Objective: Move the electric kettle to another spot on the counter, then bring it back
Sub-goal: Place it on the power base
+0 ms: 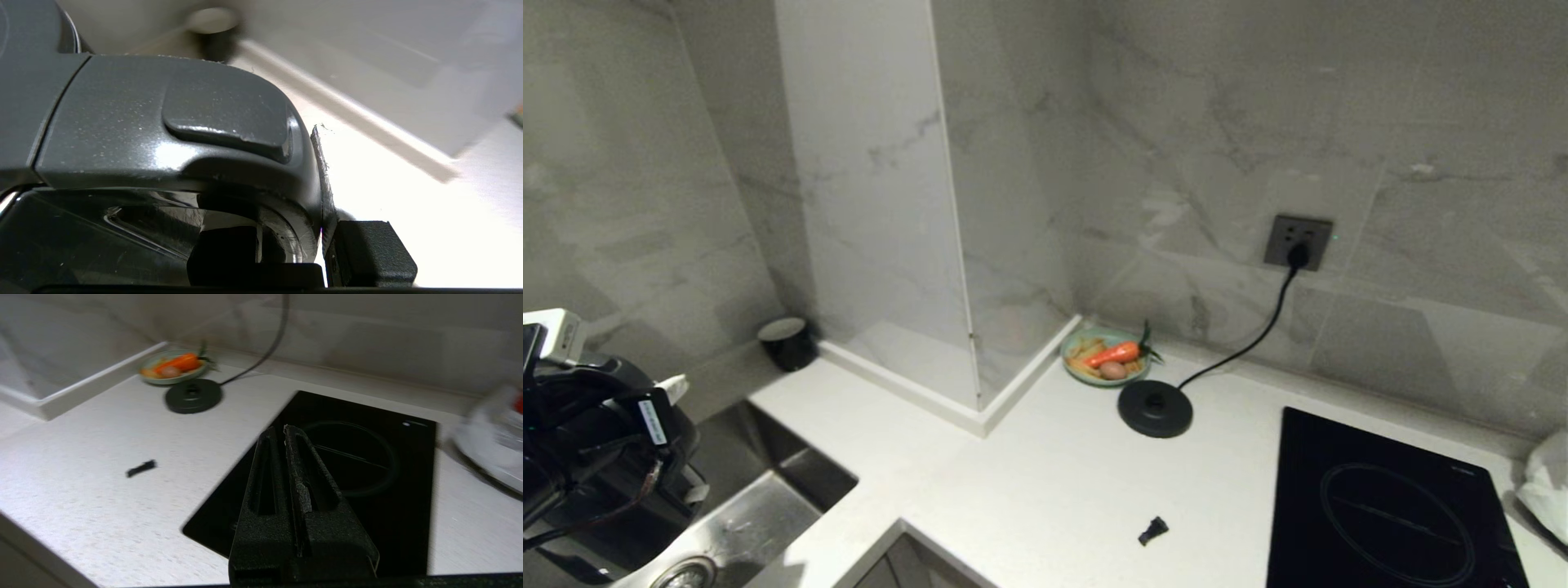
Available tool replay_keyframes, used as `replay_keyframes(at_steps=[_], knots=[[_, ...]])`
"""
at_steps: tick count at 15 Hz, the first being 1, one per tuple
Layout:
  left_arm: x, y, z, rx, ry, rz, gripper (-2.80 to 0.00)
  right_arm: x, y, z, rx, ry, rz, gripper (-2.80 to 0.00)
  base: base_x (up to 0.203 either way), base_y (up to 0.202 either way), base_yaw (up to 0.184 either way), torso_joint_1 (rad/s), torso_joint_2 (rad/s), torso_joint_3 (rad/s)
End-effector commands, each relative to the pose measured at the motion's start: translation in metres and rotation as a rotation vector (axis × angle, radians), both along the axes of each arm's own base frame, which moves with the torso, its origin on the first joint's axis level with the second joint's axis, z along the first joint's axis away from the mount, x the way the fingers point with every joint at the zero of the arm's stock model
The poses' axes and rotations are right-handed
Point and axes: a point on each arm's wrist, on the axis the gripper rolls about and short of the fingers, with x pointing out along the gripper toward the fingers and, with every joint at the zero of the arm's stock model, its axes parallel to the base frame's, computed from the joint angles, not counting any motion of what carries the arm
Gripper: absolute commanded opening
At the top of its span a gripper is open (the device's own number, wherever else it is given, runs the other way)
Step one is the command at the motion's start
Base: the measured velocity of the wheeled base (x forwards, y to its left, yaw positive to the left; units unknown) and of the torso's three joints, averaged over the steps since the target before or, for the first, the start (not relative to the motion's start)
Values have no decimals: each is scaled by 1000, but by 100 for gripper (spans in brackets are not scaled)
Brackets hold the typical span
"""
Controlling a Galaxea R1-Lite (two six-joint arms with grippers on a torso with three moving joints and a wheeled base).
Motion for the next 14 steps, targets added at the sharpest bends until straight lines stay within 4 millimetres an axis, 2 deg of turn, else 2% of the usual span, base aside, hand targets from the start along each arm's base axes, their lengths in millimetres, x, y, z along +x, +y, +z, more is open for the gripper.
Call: replay_keyframes(at_steps=[1, 11, 14], knots=[[-1, 0, 0, 1, -4, 0, -280, 0, 0, 0, 0, 1, 1, -280, 4, 10, -173, -7, 7, 11], [-13, -4, -5, -15, 9, 0, -280, 0, 0, 0, 0, 0, 0, -280, 3, 8, -175, 0, 4, 5], [-16, -11, -5, -14, 8, -31, -280, 0, 0, 0, 0, 2, 2, -280, 2, 1, -104, 2, 7, 8]])
